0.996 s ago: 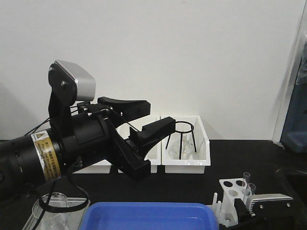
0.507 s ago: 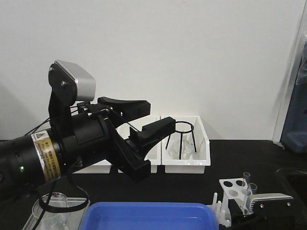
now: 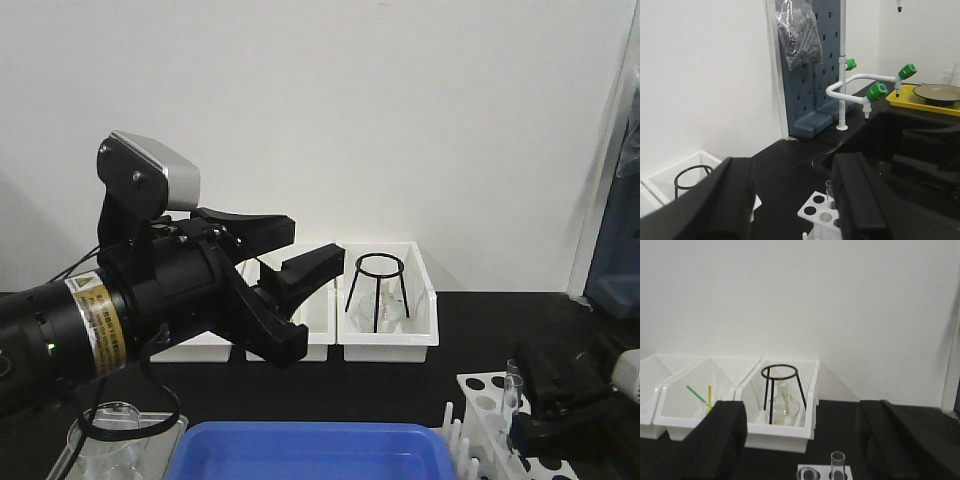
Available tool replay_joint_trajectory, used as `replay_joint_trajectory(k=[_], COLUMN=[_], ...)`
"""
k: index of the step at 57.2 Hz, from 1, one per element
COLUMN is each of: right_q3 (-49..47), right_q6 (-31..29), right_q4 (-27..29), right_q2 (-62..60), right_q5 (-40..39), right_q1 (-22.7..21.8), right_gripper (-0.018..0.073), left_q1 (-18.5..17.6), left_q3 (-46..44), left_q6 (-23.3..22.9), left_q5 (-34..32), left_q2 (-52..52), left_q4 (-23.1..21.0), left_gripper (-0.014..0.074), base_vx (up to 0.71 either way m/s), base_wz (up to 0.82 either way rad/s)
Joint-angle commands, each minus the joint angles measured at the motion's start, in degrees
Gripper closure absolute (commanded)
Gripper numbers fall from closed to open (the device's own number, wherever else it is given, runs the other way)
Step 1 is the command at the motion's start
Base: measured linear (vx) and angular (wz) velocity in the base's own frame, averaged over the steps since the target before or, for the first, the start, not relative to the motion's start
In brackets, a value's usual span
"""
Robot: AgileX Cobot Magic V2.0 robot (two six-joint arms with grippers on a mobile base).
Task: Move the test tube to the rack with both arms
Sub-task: 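Open the right gripper and withdraw it from the rack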
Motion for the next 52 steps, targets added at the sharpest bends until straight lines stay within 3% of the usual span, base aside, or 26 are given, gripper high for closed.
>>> replay_joint_trajectory(k=[1, 7, 15, 27, 33, 52], right_q3=[-1.37, -1.37, -1.37, -1.37, -1.37, -1.37], right_q6=[-3.18, -4.44, -9.56, -24.89, -29.68, -30.10], right_q4=[-0.86, -0.29, 4.49, 16.08, 17.31, 17.31], right_q2=[-6.76, -13.35, -22.14, -32.37, -33.57, -33.57], right_q5=[0.30, 5.14, 12.72, 25.58, 27.32, 27.25], right_q1=[-0.17, -0.17, -0.17, -0.17, -0.17, -0.17], right_gripper=[0.0099, 0.0249, 0.0566, 0.0571, 0.0571, 0.0570], left_q1=[-0.02, -0.02, -0.02, -0.02, -0.02, -0.02], left_q3=[-0.93, 0.76, 5.03, 13.53, 15.49, 15.55], left_q6=[-0.17, -0.19, -0.28, -0.23, -0.23, -0.17], left_q5=[-1.87, -2.24, -2.96, -5.86, -6.83, -5.43], left_q2=[-1.96, -2.01, -3.27, -8.32, -9.45, -9.33], left_q4=[-1.99, -1.99, -1.99, -1.99, -2.11, -2.11], left_gripper=[0.0227, 0.0371, 0.0606, 0.0605, 0.0605, 0.0603], base_vx=[0.00, 0.00, 0.00, 0.00, 0.00, 0.00], base_wz=[0.00, 0.00, 0.00, 0.00, 0.00, 0.00])
